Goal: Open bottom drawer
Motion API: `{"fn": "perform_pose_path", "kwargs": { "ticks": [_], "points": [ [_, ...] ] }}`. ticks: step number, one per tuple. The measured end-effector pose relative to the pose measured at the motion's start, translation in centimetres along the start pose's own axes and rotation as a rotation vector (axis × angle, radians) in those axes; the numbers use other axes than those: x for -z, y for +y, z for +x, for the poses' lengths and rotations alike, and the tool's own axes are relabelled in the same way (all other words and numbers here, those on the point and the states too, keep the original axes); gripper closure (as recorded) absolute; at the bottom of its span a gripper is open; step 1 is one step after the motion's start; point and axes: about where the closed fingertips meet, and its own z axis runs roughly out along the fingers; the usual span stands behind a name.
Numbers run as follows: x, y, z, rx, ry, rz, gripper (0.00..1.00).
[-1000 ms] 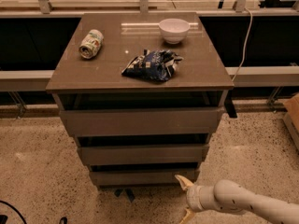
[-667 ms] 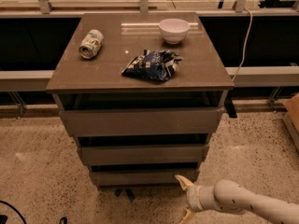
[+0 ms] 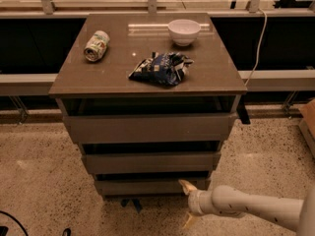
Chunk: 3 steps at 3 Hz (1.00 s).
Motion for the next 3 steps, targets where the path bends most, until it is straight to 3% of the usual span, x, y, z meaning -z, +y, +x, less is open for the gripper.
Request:
{"fn": "perform_pose_path", "kwargs": {
  "ticks": [1, 3],
  "points": [
    [-2.8, -1.2, 1.3, 0.013, 0.027, 0.012, 0.0],
    [-7.0, -3.0, 3.5, 0.017, -0.016, 0.021, 0.0]
  ]
}}
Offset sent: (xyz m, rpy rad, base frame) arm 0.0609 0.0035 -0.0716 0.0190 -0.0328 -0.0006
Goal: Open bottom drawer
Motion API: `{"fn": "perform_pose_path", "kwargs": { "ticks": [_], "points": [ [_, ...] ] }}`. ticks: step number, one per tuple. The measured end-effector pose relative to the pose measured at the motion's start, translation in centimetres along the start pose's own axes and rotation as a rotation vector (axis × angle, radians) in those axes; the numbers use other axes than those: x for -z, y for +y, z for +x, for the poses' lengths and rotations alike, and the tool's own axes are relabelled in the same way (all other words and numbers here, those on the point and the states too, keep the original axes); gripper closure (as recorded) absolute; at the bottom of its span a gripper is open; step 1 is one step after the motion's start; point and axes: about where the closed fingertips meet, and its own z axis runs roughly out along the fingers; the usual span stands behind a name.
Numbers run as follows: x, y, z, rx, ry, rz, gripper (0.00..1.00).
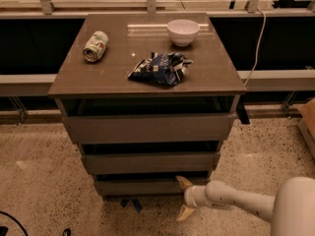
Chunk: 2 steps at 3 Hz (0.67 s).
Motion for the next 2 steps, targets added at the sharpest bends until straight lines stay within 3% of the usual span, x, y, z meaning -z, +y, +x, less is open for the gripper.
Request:
{"fn": "perform_pose_path", "kwargs": {
  "ticks": [2],
  "points": [
    [-3.8, -2.9, 1.8, -0.007, -0.011, -0.02, 0.0]
  ]
}}
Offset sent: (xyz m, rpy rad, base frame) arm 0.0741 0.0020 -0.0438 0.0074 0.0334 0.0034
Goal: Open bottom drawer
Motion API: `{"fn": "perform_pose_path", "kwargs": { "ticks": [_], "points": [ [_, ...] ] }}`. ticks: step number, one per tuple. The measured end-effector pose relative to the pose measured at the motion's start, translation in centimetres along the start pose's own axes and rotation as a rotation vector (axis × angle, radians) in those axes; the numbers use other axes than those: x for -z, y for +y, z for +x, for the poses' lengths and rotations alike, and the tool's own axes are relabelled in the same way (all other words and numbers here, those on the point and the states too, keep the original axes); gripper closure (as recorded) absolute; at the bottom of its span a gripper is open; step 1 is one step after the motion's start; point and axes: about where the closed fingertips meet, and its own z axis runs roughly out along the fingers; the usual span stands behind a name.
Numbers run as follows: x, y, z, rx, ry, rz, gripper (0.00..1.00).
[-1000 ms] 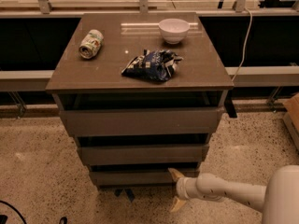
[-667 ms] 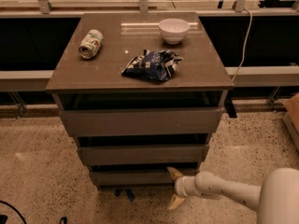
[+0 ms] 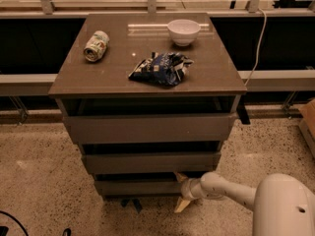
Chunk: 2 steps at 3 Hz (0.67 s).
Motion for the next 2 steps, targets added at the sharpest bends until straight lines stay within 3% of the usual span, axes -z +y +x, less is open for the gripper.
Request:
{"fn": "perform_pose_path", "kwargs": {
  "ticks": [1, 2],
  "points": [
    [-1.7, -1.2, 1.2, -0.017, 0.005, -0.022, 0.07],
    [-2.9, -1.9, 2.0, -0.028, 0.014, -0.045, 0.21]
  ]
}}
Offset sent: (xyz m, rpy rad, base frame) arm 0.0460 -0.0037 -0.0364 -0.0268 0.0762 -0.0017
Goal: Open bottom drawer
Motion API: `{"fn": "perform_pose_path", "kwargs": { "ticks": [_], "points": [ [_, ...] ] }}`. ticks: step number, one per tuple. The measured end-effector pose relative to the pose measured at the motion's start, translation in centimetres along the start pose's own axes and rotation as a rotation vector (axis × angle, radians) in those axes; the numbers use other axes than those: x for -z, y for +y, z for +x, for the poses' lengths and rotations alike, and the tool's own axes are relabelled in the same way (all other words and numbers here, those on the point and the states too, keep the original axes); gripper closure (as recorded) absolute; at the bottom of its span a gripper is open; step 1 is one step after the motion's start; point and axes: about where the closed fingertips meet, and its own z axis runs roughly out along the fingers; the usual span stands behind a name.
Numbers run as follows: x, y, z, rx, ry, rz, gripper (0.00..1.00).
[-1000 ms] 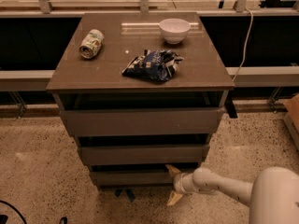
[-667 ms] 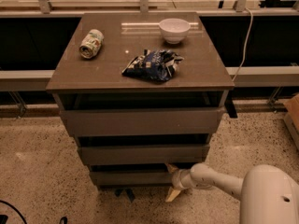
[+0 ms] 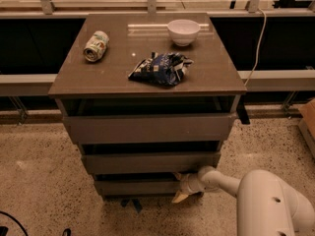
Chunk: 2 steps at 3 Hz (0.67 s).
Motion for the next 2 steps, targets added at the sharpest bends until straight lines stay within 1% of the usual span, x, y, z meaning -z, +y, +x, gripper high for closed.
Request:
{"fn": "perform_pose_path", "kwargs": {
  "ticks": [1, 2],
  "points": [
    [-0.7, 0.3, 0.3, -0.004, 0.004, -0.022, 0.26],
    [-1.2, 1.6, 0.1, -0.002, 0.002, -0.055, 0.3]
  ]
}}
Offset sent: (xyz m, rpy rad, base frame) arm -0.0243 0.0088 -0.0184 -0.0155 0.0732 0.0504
